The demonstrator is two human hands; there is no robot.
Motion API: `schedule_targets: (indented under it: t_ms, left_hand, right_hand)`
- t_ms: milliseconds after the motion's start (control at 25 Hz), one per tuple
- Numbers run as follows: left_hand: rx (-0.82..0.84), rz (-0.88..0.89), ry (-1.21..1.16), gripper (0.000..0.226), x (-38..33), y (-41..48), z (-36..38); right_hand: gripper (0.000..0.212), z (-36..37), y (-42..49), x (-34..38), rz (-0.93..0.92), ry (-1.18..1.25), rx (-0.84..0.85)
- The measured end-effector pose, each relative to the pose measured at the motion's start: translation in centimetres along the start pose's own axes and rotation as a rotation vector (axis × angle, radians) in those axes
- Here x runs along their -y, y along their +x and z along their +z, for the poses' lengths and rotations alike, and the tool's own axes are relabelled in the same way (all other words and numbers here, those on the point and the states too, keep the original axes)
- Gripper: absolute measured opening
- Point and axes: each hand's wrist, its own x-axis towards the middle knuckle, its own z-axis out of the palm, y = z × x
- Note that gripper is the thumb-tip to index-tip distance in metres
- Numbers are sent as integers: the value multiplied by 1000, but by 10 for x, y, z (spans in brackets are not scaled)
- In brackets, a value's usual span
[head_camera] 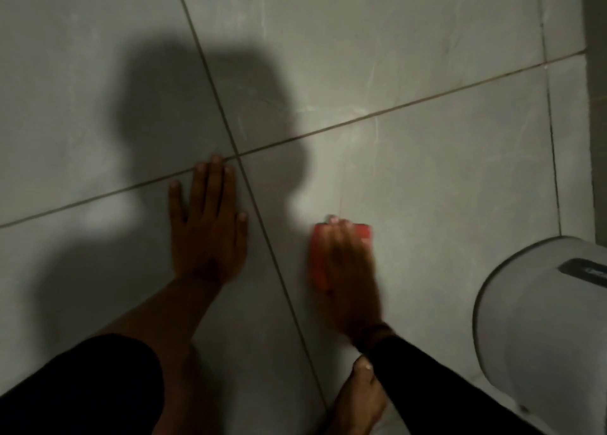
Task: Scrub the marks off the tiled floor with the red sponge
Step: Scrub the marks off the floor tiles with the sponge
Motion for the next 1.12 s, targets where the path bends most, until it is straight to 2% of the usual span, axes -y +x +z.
schedule_targets:
  t_ms: [40,80,160,200,280,360,480,560,640,720,800,880,960,1040,1120]
  left_hand:
    - [-1,2,-1,78,0,-1,0]
    - [-4,2,1,78,0,-2,1]
    - [-2,5,9,79,0,-2,2]
    - [-4,7,10,79,0,-2,2]
    - [-8,13,13,79,-1,-2,3]
    - [-2,14,11,78,1,-2,2]
    - [-24,23,-6,75,0,-2,1]
    - [-38,22,-5,76,0,-2,2]
    - [-32,21,-12,77,1,-3,3]
    - [-36,20,-11,77,0,-2,3]
    - [-37,25,-13,77,1,-2,3]
    - [-39,27,-12,77,1,-3,4]
    - [-35,21,-8,77,1,-2,5]
    - [-36,13,-18,77,1,-1,4]
    - [-26,12,-15,78,0,-2,2]
  right_hand:
    - [49,-4,4,-22,113,-32,2]
    - [56,-13,25,-44,295,-45,-11]
    - [72,-36,92,-71,550,0,-177]
    - [77,-45,134,-72,537,35,-246]
    - [80,-49,199,-43,338,20,-303]
    - [81,-41,221,7,104,13,-292]
    - [59,-2,151,44,-185,55,-281]
    - [61,21,54,40,-282,32,-162]
    - [73,33,-40,32,-278,-36,-16]
    - [87,35,-73,26,-240,-44,87]
    - [74,24,-28,29,-216,-18,64]
    - [57,7,64,36,-271,48,-78]
    - [54,-16,148,22,-328,103,-185]
    - [61,-34,181,-29,-189,3,-216]
    - [70,-55,174,-102,151,-19,-206]
